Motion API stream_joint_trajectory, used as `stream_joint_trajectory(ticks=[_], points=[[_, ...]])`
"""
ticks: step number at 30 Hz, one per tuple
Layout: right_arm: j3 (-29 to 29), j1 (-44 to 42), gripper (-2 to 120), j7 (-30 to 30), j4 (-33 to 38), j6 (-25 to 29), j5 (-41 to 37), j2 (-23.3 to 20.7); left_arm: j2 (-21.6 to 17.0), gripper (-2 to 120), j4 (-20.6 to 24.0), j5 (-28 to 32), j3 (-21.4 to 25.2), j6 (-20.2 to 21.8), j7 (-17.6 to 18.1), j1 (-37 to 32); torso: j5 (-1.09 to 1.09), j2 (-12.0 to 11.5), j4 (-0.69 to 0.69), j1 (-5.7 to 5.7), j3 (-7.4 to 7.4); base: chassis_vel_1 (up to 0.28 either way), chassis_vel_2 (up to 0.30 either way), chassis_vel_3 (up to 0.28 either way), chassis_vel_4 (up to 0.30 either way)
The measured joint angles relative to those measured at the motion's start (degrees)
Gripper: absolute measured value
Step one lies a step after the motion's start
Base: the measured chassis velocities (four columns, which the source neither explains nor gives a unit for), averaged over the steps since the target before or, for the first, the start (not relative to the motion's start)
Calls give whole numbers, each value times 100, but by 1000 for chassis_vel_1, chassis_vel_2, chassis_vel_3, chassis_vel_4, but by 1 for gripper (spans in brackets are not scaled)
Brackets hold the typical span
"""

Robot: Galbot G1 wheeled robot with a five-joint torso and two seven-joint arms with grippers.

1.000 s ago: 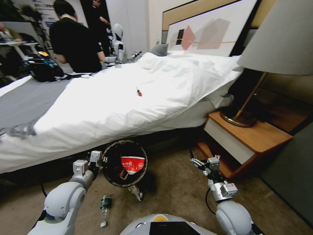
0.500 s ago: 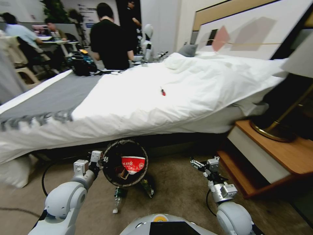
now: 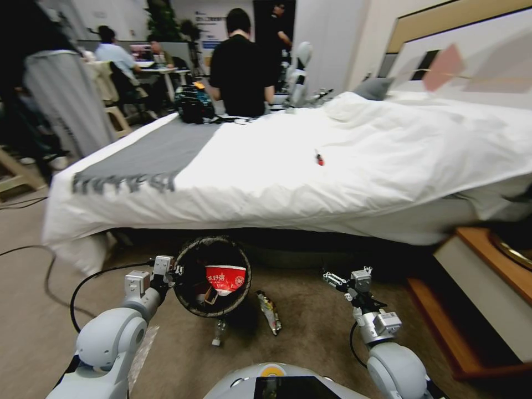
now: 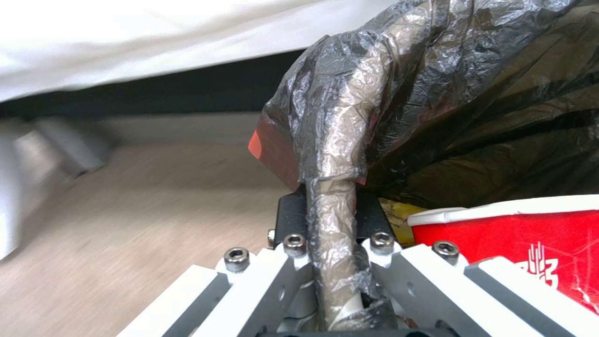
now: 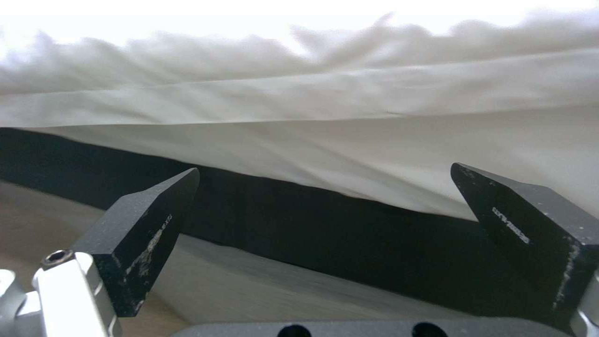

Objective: Pick up the trash bin, then pick up the garbage from the floor and place it into the trash bin.

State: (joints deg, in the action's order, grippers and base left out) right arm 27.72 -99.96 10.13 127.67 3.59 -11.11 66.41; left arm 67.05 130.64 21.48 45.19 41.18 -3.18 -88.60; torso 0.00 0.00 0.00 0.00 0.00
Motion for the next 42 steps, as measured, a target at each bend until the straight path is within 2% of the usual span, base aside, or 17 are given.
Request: stream_joint_trajectory(ticks=[25, 42], points=[[-3, 35, 100, 33, -151, -87, -49, 15, 6, 1, -48, -8, 0, -24, 1, 10, 0, 0, 2, 0, 0, 111, 114, 112, 112], [164, -98, 100, 22, -273, -345, -261, -175, 4, 1, -106, -27, -25, -185, 8, 21, 0, 0, -1, 0, 0, 28, 26, 21, 19]])
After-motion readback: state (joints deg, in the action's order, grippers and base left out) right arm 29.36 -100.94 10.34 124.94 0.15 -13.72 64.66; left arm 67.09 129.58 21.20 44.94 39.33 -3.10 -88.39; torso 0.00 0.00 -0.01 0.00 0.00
